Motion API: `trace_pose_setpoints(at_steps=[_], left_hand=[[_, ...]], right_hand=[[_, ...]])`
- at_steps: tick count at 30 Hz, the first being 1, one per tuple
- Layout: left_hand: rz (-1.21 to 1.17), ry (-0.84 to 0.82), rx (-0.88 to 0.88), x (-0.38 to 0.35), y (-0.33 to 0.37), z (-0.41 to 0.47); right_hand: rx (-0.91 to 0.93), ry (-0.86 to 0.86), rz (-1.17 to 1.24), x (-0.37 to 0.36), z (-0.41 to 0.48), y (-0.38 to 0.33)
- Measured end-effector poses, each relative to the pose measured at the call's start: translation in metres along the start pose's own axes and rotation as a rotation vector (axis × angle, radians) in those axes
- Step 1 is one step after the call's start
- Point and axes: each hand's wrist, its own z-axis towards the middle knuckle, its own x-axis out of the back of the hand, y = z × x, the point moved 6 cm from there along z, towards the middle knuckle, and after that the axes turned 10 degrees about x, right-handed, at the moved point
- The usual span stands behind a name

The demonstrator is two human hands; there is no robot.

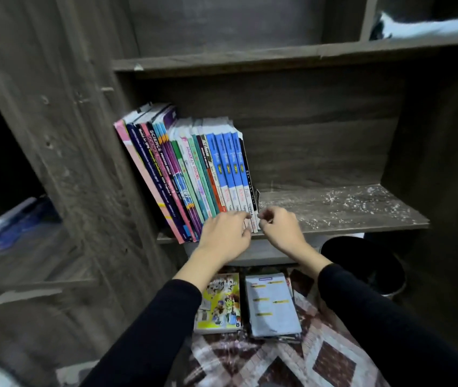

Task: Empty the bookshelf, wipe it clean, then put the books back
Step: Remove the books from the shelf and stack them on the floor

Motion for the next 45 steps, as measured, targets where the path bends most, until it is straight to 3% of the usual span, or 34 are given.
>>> trace_pose_setpoints(at_steps=[6,14,22,33,45], left_hand=[[0.049,0.213,0.009,0.035,-0.001,0.024],[0.101,0.489,0.017,0.083,-0.003,0.057],[0.276,0.473,0.026,0.081,-0.011,0.103],[0.244,0.634,0.002,0.073,-0.014,0.108],[0.237,0.641,0.027,0.073,-0.015,0.111]], right_hand=[[0.132,0.141,0.049,0.018,0.041,-0.031],[0.210,-0.061,-0.028,0.010,0.075,-0.035],[0.204,-0.136,0.047,0.007,0.094,-0.023],[0.244,-0.158,0.104,-0.004,0.099,-0.016],[0.254,-0.160,0.057,-0.004,0.098,-0.021]])
